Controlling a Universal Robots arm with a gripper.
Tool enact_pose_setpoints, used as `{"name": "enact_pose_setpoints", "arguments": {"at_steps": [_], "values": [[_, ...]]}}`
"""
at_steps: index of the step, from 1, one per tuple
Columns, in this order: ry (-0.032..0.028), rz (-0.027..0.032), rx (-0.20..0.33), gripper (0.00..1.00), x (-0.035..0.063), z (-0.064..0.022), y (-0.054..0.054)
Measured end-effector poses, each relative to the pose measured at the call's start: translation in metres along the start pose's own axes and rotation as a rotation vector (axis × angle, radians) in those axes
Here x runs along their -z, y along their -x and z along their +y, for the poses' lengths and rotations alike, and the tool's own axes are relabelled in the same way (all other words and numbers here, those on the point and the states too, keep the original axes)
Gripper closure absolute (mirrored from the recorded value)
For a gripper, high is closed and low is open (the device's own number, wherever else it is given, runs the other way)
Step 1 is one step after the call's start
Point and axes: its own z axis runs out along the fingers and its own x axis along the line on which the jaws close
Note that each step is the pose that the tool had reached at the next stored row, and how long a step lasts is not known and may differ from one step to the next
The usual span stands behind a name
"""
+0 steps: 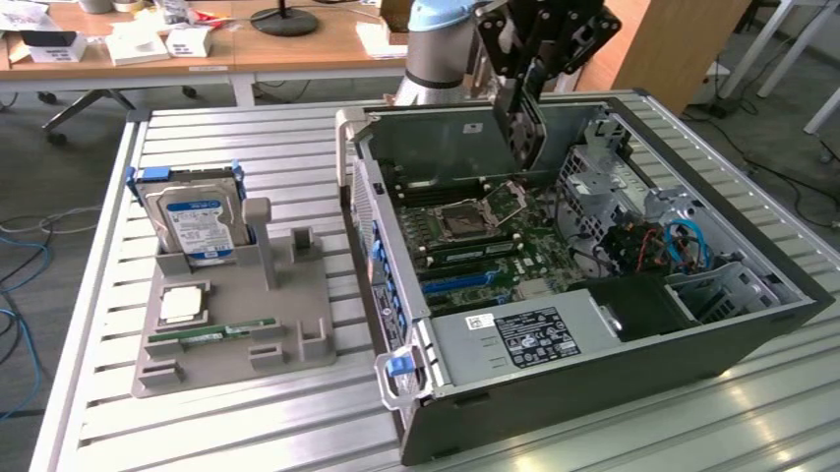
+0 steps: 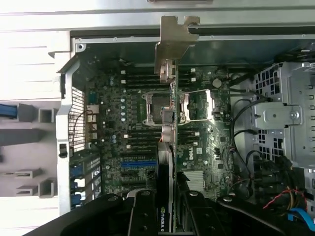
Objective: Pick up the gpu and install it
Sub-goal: 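Pick up the gpu and move the gpu toward the slot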
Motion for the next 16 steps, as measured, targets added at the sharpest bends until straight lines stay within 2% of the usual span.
{"name": "enact_pose_setpoints", "arguments": {"at_steps": [5, 9, 16], "values": [[0.0048, 0.0004, 0.0, 0.74, -0.0005, 0.0013, 0.019], [0.0062, 0.0005, 0.0, 0.74, -0.0008, 0.0021, 0.032], [0.0064, 0.0006, 0.001, 0.74, -0.0012, 0.003, 0.044]]}}
